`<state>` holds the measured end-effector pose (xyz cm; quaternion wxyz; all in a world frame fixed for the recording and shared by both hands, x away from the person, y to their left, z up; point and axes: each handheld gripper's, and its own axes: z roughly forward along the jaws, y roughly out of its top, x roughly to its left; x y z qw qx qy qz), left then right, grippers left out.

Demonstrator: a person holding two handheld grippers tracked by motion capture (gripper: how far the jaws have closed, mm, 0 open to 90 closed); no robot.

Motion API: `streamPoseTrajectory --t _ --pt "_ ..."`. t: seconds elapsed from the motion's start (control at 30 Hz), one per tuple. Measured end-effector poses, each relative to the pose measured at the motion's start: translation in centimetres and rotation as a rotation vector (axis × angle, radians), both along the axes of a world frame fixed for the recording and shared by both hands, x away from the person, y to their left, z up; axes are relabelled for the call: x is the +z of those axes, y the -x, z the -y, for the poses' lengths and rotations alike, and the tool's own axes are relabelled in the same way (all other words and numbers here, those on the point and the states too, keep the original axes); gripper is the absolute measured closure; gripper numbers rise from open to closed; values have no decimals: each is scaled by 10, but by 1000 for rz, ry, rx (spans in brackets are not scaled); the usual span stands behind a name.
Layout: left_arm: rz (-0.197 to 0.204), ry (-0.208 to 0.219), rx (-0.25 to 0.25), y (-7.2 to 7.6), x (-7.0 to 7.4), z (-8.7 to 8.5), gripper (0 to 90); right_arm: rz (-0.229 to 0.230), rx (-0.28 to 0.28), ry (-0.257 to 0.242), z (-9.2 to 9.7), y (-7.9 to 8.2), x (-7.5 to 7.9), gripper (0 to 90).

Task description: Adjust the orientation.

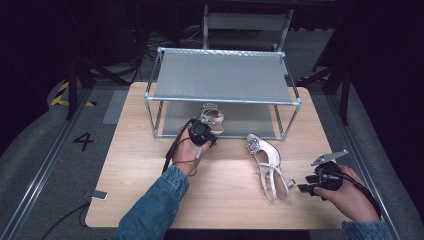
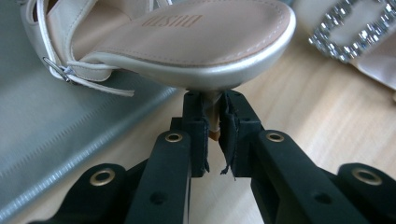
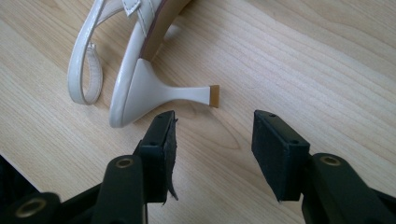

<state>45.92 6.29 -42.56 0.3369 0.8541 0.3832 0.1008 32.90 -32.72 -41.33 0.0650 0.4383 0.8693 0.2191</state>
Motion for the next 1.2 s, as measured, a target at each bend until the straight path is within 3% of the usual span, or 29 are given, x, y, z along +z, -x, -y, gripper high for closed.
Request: streamPoseTrajectory --t 0.1,0.2,0.37,0.53,0.57,0.6,0.67,0.7,0.77,0.8,0.9,0.97,1.07,1.1,1.13,1.17,1.2 --pt "18 -4 22 -8 0 0 806 1 0 2 1 1 -1 508" --pt "13 -2 47 -16 -2 -2 806 4 -1 0 1 2 -1 509" --pt "11 -32 84 -32 -7 -7 805 2 -1 1 0 2 0 510" --pt "1 -18 108 -43 -11 -9 804 4 -2 3 0 3 0 512" --pt "-11 18 120 -45 -13 -7 804 5 -2 4 -1 3 0 512" --pt "18 -13 66 -51 -13 -11 805 6 1 3 -1 3 0 513" --pt "29 -37 47 -57 -15 -12 805 10 6 0 -3 4 2 514" --pt "59 -96 5 -63 -14 -16 805 13 10 -1 -4 4 2 514" --pt "43 -72 6 -65 -17 -13 804 18 17 -5 -6 5 4 515" --pt "18 -38 39 -63 -20 -9 804 24 20 -5 -6 5 5 515" --pt "15 -55 31 -67 -23 -8 803 28 19 -4 -5 6 6 516" --pt "-27 -40 93 -65 -26 -4 801 26 15 -5 -5 6 6 516" --pt "-2 -69 76 -67 -26 -6 801 26 16 -4 -4 6 5 516" --pt "-38 -39 125 -63 -26 -3 802 24 16 -3 -4 6 5 516" --pt "-48 -27 138 -62 -26 -3 802 24 15 -3 -4 6 5 515" --pt "-21 -58 93 -66 -25 -6 803 24 13 -4 -4 6 5 515" --pt "-19 -70 90 -66 -24 -9 803 26 15 -4 -4 6 5 515"
